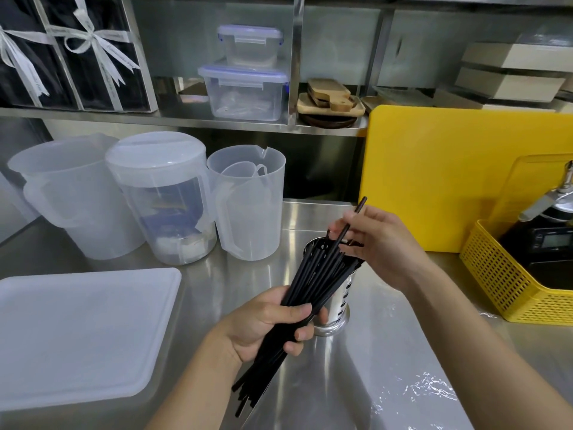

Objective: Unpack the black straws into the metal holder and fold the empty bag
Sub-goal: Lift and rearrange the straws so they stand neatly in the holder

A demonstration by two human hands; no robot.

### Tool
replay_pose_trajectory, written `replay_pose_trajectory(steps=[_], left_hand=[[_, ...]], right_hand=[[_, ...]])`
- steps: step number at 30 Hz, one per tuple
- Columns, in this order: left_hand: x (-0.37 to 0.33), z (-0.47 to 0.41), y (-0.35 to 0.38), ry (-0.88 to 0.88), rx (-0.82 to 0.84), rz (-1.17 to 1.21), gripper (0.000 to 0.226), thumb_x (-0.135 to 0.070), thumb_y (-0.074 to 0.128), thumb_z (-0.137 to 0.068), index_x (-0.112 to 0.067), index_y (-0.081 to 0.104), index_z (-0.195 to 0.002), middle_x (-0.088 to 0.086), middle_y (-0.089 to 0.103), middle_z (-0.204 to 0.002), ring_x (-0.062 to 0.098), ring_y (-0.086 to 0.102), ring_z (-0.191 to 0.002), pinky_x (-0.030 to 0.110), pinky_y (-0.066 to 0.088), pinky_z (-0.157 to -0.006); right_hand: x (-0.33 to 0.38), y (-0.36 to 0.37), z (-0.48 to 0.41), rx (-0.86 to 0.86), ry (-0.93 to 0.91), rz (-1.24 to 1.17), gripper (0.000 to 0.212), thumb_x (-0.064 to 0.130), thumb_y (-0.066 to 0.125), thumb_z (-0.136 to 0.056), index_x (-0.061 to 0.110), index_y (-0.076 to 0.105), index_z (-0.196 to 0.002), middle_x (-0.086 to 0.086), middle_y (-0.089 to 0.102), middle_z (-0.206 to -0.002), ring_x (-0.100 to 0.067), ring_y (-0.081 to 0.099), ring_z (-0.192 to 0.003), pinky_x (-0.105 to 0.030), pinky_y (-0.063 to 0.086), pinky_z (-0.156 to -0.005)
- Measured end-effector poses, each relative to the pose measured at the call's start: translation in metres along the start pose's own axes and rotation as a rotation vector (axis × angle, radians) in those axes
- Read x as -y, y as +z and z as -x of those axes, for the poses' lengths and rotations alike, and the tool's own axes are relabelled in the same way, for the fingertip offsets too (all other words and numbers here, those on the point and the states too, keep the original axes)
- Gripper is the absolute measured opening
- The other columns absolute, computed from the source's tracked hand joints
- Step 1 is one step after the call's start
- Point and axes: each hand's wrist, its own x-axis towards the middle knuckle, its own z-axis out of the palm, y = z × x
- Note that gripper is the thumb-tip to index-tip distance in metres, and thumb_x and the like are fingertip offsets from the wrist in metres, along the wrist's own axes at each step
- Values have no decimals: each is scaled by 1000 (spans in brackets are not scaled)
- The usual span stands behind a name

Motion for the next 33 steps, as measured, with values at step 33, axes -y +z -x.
replay_pose_trajectory(steps=[33], left_hand=[[2,3,-3,-28,-61,-36,40,-6,53,-83,0,45,-122,4,62,-86,10,48,-56,18,38,-42]], right_hand=[[-28,10,5,108,-56,106,14,9,60,-85,12,67,-73,-6,67,-72,-17,62,-67,-25,47,-62]])
